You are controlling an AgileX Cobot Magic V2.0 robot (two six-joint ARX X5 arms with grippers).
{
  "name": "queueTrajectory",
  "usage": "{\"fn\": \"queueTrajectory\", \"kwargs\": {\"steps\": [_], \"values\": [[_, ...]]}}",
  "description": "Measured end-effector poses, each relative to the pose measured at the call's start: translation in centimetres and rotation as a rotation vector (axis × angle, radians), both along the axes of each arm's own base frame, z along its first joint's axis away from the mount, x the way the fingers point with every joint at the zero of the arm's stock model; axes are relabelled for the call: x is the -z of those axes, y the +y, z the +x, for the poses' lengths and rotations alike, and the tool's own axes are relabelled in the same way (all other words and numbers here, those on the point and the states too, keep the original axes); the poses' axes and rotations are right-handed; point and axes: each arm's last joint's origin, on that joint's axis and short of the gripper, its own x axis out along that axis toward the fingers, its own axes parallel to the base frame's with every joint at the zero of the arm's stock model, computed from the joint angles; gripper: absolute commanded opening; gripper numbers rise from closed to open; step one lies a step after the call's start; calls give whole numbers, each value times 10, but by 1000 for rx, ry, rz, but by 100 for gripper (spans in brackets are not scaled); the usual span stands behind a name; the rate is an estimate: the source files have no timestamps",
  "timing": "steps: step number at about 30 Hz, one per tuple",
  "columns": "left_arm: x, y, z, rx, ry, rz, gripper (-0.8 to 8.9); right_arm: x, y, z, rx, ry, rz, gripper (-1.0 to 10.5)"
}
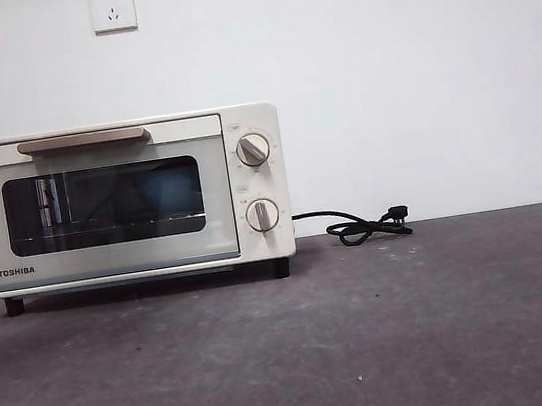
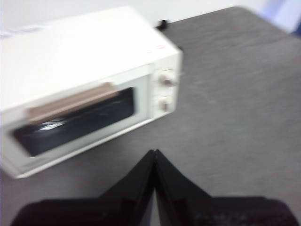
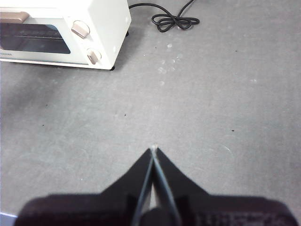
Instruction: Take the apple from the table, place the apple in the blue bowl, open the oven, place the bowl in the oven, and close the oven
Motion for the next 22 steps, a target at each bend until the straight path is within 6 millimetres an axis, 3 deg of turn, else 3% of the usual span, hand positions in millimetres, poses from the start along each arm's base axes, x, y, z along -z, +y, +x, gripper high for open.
{"fn": "queueTrajectory", "kwargs": {"steps": [5,10,15,22], "values": [[6,12,8,-82,-117,84,-4,0,0,0,0,0,0,1],[38,28,-4,-146,-298,39,-4,0,0,0,0,0,0,1],[99,44,-25,-263,-442,6,-4,0,0,0,0,0,0,1],[180,57,-43,-525,-386,-11,-4,0,0,0,0,0,0,1]]}}
